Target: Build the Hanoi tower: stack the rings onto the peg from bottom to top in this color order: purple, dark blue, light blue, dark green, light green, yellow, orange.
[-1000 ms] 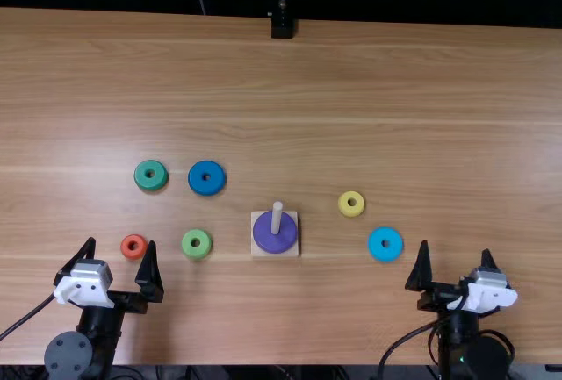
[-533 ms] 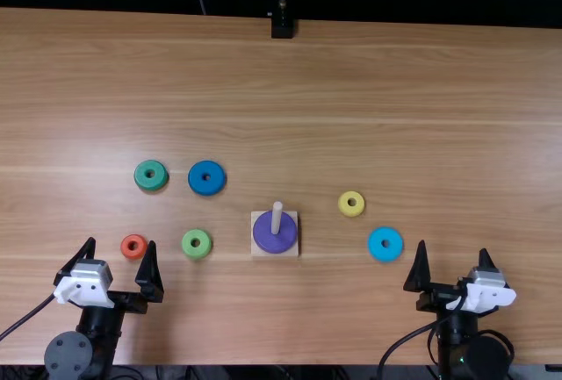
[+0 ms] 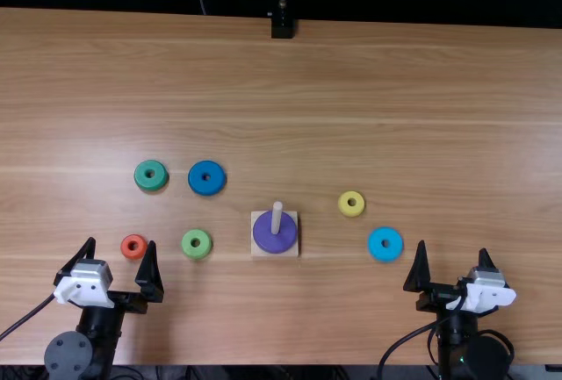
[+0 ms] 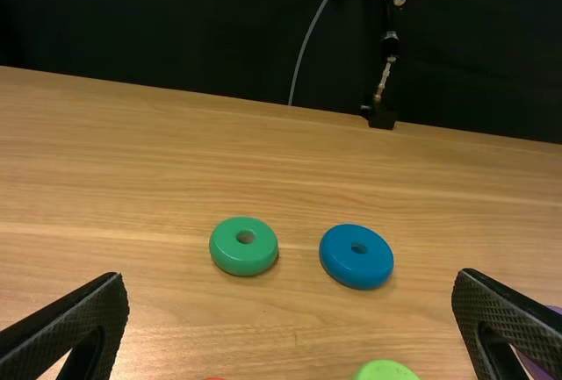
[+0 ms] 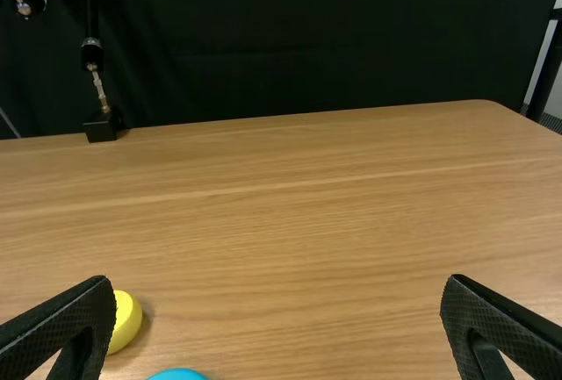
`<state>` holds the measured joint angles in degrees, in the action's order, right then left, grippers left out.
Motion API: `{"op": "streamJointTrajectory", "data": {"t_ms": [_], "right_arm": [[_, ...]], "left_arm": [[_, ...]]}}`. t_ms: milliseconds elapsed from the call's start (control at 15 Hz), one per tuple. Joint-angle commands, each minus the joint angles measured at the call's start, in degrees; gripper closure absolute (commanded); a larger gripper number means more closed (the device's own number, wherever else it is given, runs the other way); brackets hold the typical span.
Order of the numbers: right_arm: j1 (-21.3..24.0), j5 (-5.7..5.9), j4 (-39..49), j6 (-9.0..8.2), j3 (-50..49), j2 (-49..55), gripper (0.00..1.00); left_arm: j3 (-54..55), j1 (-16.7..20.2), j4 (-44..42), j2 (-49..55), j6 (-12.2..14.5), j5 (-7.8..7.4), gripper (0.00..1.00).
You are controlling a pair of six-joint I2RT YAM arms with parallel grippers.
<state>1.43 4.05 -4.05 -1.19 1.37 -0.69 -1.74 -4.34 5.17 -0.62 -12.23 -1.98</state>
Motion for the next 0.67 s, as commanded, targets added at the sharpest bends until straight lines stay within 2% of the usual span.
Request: {"op": "streamJointTrajectory", "data": {"t_ms": [0, 267, 600], "right_arm": [[0.50, -0.26, -0.75, 0.03, -0.58, 0.69, 0.00], [0.50, -0.36, -0.86, 0.03, -0.58, 0.69, 0.00], [0.59, -0.36, -0.86, 0.03, -0.58, 0.69, 0.00]], "left_arm": [[1.74, 0.65, 0.32, 0.62, 0.42, -1.19, 0.00], [1.74, 1.79, -1.48, 0.62, 0.42, -2.24, 0.00], [-15.93, 2.23, -3.38, -19.94, 0.42, -2.14, 0.00]]}}
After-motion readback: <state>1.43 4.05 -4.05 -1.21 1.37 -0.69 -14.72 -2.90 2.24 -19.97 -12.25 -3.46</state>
